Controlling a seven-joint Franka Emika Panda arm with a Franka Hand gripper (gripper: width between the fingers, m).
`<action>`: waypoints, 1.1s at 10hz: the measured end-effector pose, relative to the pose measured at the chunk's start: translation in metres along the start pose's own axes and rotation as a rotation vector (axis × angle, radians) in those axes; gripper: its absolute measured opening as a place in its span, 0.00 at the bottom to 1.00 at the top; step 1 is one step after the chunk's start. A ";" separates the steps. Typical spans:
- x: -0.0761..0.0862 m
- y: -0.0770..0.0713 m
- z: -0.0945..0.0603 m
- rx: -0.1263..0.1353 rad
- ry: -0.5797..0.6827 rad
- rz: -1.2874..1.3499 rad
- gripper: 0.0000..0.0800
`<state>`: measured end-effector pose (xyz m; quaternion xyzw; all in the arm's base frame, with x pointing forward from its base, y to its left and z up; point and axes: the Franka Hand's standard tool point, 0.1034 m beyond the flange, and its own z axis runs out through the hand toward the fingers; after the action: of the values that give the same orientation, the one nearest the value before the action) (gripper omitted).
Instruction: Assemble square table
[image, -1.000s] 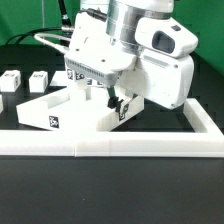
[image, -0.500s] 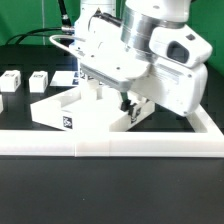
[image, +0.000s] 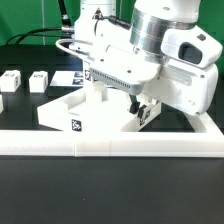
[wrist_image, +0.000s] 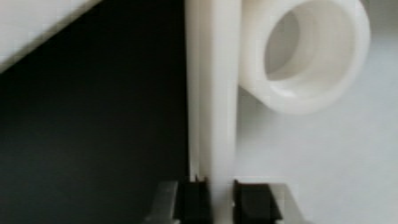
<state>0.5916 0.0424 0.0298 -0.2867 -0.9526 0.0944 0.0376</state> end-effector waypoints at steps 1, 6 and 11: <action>-0.001 -0.001 0.000 0.002 -0.001 -0.003 0.08; 0.024 0.014 -0.004 0.094 0.020 -0.373 0.08; 0.039 0.065 -0.034 0.161 0.070 -0.424 0.07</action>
Offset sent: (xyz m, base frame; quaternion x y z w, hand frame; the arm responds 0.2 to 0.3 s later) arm -0.0147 0.0363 0.0048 0.0047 0.0541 -0.2145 0.9752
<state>0.5981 0.1225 0.0505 -0.0793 -0.9791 0.1501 0.1122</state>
